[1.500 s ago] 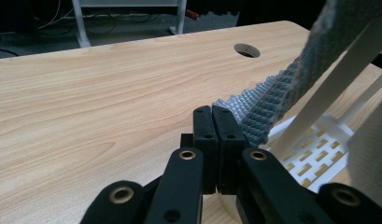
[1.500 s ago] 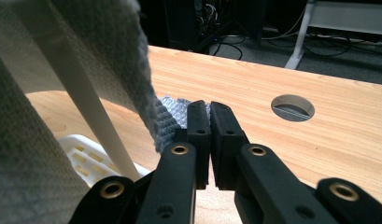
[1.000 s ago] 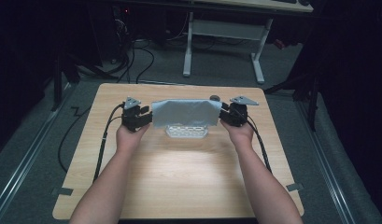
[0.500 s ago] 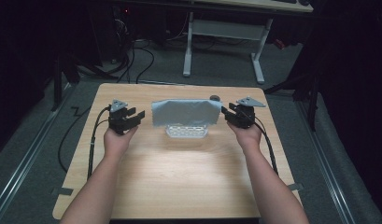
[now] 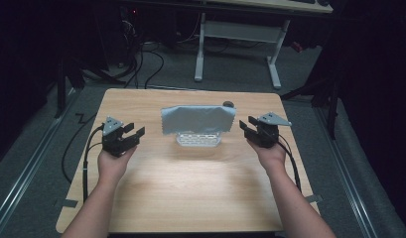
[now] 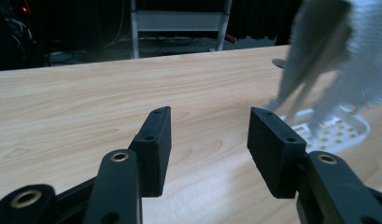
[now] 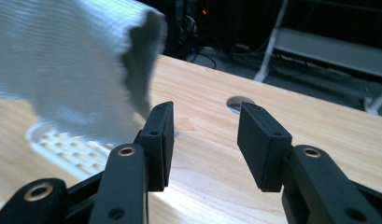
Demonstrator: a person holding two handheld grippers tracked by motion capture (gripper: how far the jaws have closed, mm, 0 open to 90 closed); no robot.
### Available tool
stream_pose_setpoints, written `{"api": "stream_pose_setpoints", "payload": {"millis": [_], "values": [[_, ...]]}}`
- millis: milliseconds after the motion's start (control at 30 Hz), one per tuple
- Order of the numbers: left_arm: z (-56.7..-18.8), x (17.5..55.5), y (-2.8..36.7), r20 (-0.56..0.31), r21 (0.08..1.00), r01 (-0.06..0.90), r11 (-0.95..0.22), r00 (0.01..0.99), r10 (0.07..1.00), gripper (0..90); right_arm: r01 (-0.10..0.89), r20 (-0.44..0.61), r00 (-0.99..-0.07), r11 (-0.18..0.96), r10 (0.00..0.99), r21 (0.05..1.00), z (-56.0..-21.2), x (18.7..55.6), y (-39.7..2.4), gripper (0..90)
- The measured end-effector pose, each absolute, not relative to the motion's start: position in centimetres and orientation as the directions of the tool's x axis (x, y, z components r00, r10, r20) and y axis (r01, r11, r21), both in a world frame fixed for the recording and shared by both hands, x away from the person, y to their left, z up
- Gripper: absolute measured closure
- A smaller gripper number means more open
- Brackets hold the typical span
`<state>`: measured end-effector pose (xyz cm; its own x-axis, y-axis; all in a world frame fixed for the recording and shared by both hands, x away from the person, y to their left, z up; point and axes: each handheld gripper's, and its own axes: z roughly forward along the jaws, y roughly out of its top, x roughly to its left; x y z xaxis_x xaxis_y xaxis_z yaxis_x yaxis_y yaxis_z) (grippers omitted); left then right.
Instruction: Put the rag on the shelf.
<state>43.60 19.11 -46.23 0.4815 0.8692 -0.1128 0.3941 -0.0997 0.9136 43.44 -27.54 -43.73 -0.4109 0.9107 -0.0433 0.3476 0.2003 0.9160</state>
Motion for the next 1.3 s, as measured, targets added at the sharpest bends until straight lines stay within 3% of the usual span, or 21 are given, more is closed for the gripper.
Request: {"api": "stream_pose_setpoints", "payload": {"millis": [200,400,700,800,900,1100,1300], "values": [[-46.3,40.3,18.8,-0.088,0.912,0.388,-0.133,0.502,0.860,50.6,0.351,-0.043,-0.435,0.214,0.899,0.912,-43.2,41.2,-27.3,58.3],[-47.0,37.0,18.3,-0.139,0.896,0.427,-0.119,0.526,0.839,48.8,0.338,-0.076,-0.437,0.242,0.896,0.910,-43.1,37.2,-27.0,58.2],[-50.6,32.0,13.9,-0.166,0.845,0.495,-0.203,0.604,0.779,47.0,0.405,-0.060,-0.464,0.271,0.884,0.873,-46.2,32.4,-26.3,53.8],[-51.5,31.4,12.6,-0.182,0.810,0.529,-0.255,0.639,0.747,45.8,0.435,-0.054,-0.464,0.281,0.884,0.856,-48.2,31.2,-25.8,50.3],[-52.4,31.3,11.3,-0.133,0.781,0.526,-0.338,0.668,0.732,43.6,0.490,-0.019,-0.440,0.258,0.898,0.832,-51.0,29.8,-25.8,50.7],[-52.6,32.0,11.1,-0.152,0.775,0.539,-0.331,0.667,0.730,42.6,0.524,-0.008,-0.487,0.299,0.874,0.797,-51.5,30.5,-25.3,48.4],[-52.7,31.9,12.2,-0.148,0.773,0.549,-0.318,0.644,0.751,40.9,0.493,-0.041,-0.498,0.322,0.866,0.808,-51.3,30.5,-25.1,46.5]]}}
